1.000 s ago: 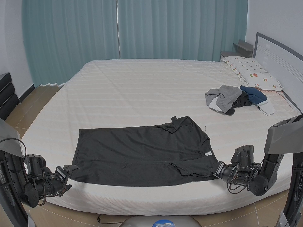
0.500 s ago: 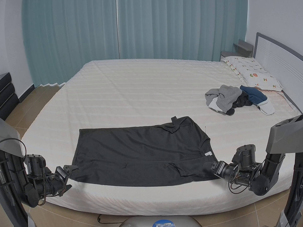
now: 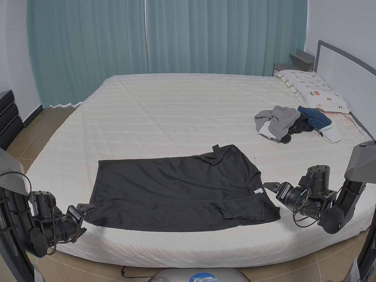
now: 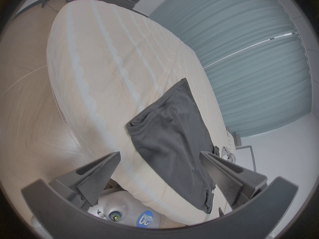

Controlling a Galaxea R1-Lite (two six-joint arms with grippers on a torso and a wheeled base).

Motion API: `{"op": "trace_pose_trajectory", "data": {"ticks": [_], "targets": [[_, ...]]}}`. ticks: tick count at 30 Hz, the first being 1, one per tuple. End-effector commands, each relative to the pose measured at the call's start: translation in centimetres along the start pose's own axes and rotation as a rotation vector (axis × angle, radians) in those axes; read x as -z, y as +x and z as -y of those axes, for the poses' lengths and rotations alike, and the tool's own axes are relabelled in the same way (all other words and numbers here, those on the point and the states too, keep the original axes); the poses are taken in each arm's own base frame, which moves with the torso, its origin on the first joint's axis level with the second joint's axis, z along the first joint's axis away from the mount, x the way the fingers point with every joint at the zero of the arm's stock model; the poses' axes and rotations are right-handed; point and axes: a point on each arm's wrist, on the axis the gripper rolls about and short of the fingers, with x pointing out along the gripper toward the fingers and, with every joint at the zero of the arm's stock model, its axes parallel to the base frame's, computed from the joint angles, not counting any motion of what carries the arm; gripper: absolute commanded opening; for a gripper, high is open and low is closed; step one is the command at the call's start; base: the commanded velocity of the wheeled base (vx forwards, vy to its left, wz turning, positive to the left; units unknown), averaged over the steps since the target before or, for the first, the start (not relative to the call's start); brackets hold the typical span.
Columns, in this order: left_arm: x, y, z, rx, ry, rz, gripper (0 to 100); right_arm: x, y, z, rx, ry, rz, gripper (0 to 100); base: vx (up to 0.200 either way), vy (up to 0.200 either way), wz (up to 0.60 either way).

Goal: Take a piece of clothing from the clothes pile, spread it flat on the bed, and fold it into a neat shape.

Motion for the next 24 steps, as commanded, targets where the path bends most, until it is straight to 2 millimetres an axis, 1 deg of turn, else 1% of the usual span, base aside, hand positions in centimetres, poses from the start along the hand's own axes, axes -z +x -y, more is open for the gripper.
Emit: {"op": "trace_pose_trajectory", "data": {"ticks": [1, 14, 23, 24], "targets": [[-0.39, -0.21, 0.09, 0.008, -0.009, 0.022, 100, -0.08, -0.07, -0.08, -0.005, 0.001, 0.002, 100, 0.0, 0.0, 0.0], [-0.86, -0.53, 0.05, 0.023, -0.024, 0.031, 100, 0.07, 0.15, 0.08, -0.001, 0.002, -0.002, 100, 0.0, 0.0, 0.0], [-0.86, -0.41, -0.06, 0.019, -0.023, 0.026, 100, 0.13, 0.2, 0.14, 0.002, 0.003, -0.006, 100, 0.0, 0.2, 0.0], [-0.86, -0.41, -0.06, 0.019, -0.023, 0.026, 100, 0.12, 0.2, 0.13, -0.001, 0.003, -0.006, 100, 0.0, 0.0, 0.0]]}}
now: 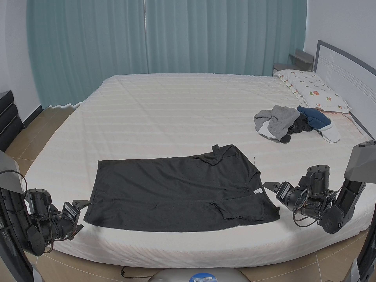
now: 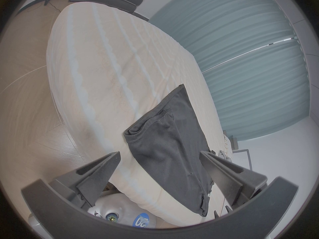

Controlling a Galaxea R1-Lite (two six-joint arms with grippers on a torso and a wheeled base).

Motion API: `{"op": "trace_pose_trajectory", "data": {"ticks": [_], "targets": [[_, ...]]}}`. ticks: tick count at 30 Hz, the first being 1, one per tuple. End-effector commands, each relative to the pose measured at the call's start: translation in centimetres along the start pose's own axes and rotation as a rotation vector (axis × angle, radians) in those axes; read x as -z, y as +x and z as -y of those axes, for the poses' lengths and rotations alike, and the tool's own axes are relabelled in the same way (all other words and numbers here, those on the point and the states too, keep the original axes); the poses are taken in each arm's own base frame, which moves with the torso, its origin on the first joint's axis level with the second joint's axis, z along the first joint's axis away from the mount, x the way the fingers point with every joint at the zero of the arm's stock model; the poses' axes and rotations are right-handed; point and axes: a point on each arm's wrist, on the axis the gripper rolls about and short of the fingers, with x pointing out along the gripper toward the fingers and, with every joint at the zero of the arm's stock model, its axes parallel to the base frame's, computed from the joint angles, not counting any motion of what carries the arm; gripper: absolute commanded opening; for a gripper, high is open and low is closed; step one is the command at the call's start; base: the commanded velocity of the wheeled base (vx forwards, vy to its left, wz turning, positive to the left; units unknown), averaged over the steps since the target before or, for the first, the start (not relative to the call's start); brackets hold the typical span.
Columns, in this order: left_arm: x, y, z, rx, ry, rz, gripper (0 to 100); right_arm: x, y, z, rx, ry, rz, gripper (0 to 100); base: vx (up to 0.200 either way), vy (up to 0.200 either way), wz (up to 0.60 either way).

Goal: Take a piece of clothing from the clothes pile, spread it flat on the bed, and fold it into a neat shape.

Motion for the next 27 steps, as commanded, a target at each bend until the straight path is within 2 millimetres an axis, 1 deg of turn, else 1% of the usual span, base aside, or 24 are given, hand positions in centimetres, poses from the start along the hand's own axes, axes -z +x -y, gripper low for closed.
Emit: {"op": "trace_pose_trajectory", "data": {"ticks": [1, 17, 23, 27], "targets": [[-0.03, 0.02, -0.02, -0.001, 0.0, 0.001, 100, 0.06, 0.06, 0.02, -0.001, 0.0, -0.004, 100, 0.0, 0.0, 0.0], [-0.03, 0.03, 0.04, 0.003, 0.0, 0.001, 100, 0.33, 0.4, 0.19, 0.004, -0.002, -0.01, 100, 0.0, 0.0, 0.0], [-0.08, -0.01, 0.14, 0.008, 0.003, 0.004, 100, 0.37, 0.4, 0.16, 0.002, -0.002, -0.012, 100, 0.2, 0.0, 0.0], [-0.13, 0.1, 0.16, 0.009, 0.003, 0.005, 100, 0.34, 0.44, 0.19, 0.003, -0.002, -0.011, 100, 0.0, 0.0, 0.0]]}}
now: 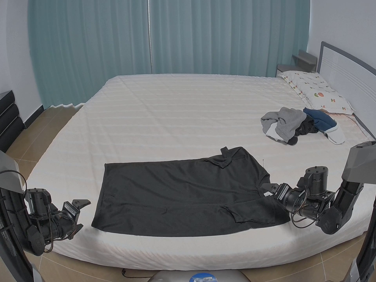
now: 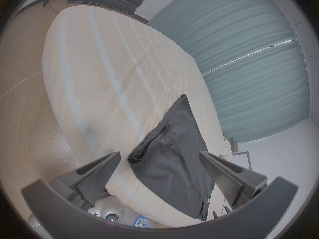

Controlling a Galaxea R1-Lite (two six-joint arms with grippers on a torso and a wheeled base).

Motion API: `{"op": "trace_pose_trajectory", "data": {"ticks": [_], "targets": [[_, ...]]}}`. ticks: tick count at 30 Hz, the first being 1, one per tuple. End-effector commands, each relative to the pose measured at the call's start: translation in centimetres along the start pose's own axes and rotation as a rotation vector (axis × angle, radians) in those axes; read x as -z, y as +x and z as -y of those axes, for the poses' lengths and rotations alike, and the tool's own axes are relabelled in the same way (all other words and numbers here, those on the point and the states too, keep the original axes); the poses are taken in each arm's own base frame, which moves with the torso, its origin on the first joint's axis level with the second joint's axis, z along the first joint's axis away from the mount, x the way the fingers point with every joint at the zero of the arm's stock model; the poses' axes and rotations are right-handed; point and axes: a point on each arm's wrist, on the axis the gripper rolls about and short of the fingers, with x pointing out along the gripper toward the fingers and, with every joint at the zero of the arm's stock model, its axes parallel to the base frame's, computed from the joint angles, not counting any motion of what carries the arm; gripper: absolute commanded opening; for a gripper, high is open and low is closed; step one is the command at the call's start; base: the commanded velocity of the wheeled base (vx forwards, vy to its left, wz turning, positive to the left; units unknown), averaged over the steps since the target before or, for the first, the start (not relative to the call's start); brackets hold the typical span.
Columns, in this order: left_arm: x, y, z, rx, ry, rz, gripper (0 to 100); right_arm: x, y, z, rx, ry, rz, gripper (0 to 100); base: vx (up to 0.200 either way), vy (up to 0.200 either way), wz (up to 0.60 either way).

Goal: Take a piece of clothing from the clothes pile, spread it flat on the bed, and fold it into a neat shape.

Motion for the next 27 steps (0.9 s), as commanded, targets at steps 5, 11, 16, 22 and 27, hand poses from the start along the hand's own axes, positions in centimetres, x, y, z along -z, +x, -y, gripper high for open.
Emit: {"op": "trace_pose_trajectory", "data": {"ticks": [5, 11, 16, 22, 27], "targets": [[-0.1, 0.2, 0.1, 0.006, 0.002, 0.004, 100, -0.1, 0.2, 0.0, -0.004, 0.008, 0.001, 100, 0.0, 0.0, 0.0], [-0.2, 0.3, 0.1, 0.006, -0.001, 0.004, 100, -0.4, 1.3, -0.9, -0.052, 0.078, -0.007, 100, 0.0, 0.0, 0.0], [-0.1, 0.4, 0.0, 0.001, -0.007, -0.001, 100, -0.3, 4.7, -2.5, -0.111, 0.07, -0.026, 100, 0.0, 0.0, 0.0], [-0.2, 1.0, -0.2, -0.014, -0.008, 0.002, 100, -2.0, 9.3, -5.0, -0.062, 0.069, -0.082, 100, 0.0, 0.0, 0.0], [0.1, 0.8, -0.4, -0.023, -0.001, -0.012, 100, -1.5, 13.9, -5.2, -0.082, 0.037, -0.077, 100, 0.04, 0.0, 0.0]]}}
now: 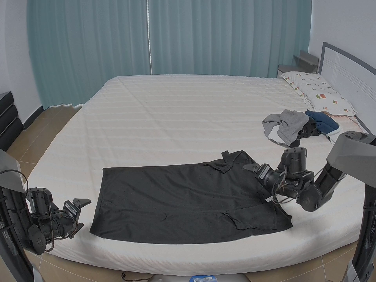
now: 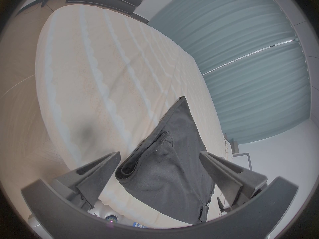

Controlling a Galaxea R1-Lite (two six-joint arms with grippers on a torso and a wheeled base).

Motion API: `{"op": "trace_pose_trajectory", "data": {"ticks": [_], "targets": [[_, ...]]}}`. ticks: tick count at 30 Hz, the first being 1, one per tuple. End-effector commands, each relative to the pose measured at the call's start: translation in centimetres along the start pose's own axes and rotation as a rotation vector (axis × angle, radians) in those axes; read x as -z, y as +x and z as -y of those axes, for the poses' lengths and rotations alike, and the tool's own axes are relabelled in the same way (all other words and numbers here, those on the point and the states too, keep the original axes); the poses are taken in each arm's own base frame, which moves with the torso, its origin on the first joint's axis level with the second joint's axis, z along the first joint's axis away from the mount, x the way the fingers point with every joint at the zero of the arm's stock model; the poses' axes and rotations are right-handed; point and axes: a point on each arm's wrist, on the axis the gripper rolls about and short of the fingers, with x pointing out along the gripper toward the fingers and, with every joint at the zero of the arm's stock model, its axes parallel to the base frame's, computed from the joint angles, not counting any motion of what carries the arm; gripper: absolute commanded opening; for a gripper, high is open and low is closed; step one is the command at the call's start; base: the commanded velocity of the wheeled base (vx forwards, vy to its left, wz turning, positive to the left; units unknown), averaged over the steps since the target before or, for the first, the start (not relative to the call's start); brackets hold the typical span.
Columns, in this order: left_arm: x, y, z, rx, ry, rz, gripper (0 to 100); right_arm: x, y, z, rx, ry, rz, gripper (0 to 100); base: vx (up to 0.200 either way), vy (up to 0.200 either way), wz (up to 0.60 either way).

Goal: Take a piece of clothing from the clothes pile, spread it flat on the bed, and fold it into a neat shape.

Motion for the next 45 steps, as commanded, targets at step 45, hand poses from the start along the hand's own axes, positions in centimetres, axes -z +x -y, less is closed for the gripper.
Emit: {"op": "trace_pose_trajectory", "data": {"ticks": [45], "targets": [[0.3, 0.5, -0.6, -0.035, 0.003, -0.013, 100, 1.2, 16.1, -5.9, -0.061, -0.228, 0.009, 100, 0.009, 0.0, 0.0]]}}
